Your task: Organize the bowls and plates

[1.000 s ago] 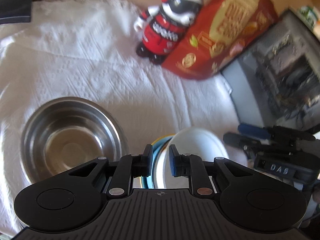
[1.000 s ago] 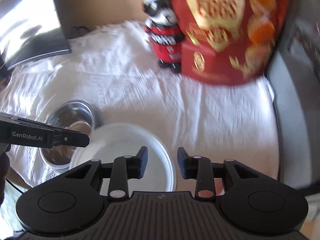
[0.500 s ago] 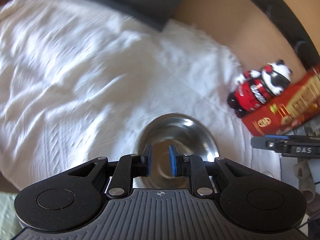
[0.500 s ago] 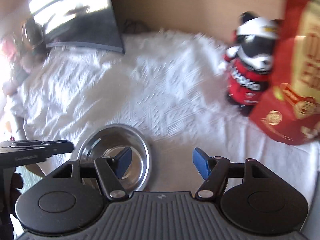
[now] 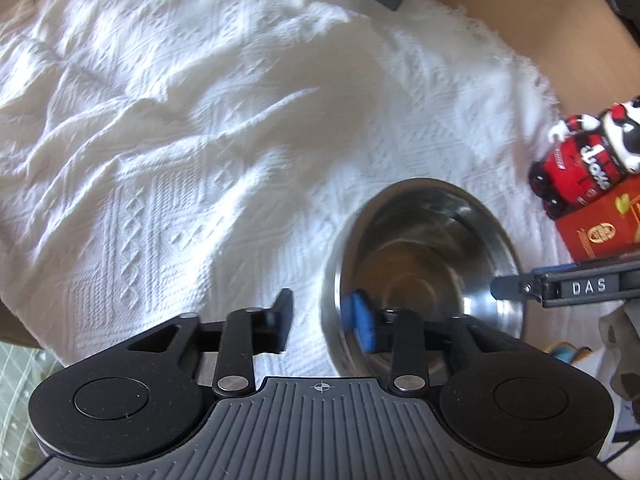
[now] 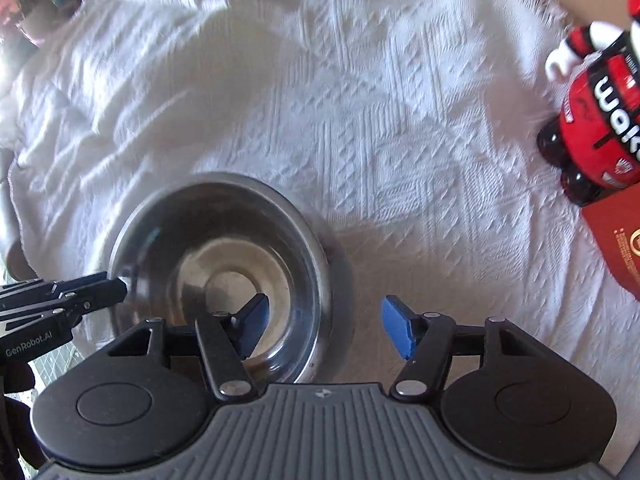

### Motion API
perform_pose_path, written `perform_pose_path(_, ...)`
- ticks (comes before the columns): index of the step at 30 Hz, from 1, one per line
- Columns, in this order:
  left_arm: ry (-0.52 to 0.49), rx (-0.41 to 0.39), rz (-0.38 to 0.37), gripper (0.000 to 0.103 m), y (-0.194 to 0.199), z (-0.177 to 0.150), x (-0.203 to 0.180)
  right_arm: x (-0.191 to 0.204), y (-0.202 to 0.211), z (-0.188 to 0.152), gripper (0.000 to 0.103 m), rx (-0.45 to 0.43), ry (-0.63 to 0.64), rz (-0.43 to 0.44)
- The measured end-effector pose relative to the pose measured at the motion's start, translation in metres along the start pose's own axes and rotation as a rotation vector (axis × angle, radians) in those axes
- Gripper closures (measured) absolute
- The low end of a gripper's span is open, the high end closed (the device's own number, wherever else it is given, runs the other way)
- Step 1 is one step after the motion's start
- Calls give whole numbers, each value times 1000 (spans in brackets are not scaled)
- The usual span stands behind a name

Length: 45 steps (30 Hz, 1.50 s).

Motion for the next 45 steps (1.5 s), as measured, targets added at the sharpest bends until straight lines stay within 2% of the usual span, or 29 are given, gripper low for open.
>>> perform_pose_path(4, 13, 16, -16, 60, -8, 1, 3, -2, -17, 1, 39, 54, -9, -17)
perform_pose_path(8, 39, 54, -45, 62, -18, 1, 6, -4, -35, 1, 39, 136, -44, 15)
perform_pose_path(12, 65, 106, -93, 65, -30, 1, 9, 6, -38, 2, 41, 148, -30, 35)
perform_pose_path(15, 85, 133, -149, 77, -36, 1, 10, 12, -41, 3, 39, 149, -24, -3)
perform_pose_path(20, 54, 133, -120, 76, -37, 12, 11, 18, -38, -1, 39, 143, -90, 4)
perform_pose_path(23, 52, 139, -131, 76, -37, 20, 15, 20, -37, -6, 39, 144, -117, 38)
perform_pose_path(26, 35, 130, -140, 76, -30, 26, 17, 22, -34, -12, 39, 120, -128, 25)
perform_pose_path(30, 1, 53, -145, 76, -2, 34, 18, 27, -10, -19, 40, 9, -117, -13)
perform_pose_path(33, -29, -24, -157, 76, 29, 40, 14, 33, 27, -25, 41, -133, -100, -19)
perform_pose_path(35, -65, -65, -201, 76, 47, 42, 5, 36, 56, -32, 41, -246, -93, -22)
perform_pose_path(38, -142, -104, -307, 76, 65, 38, -15, 37, 91, -47, 40, -399, -93, -55)
perform_pose_path(41, -205, -94, -365, 78, 67, 26, -38, 37, 108, -64, 40, -512, -111, -136)
perform_pose_path(42, -208, -79, -375, 84, 64, 22, -44, 34, 111, -68, 40, -532, -123, -157)
perform_pose_path(45, -256, 6, -446, 86, 53, 8, -64, 23, 121, -88, 40, -544, -186, -176)
Point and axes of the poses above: each gripper's, at about its wrist camera, not at the fingertips, and y roughly against the way its jaws point, x to its left, z to its top, the point moved 2 cm from there along -y, roughly the way its jaws point, and after that the axes turned 4 degrees about y, right-handed, at the moved point
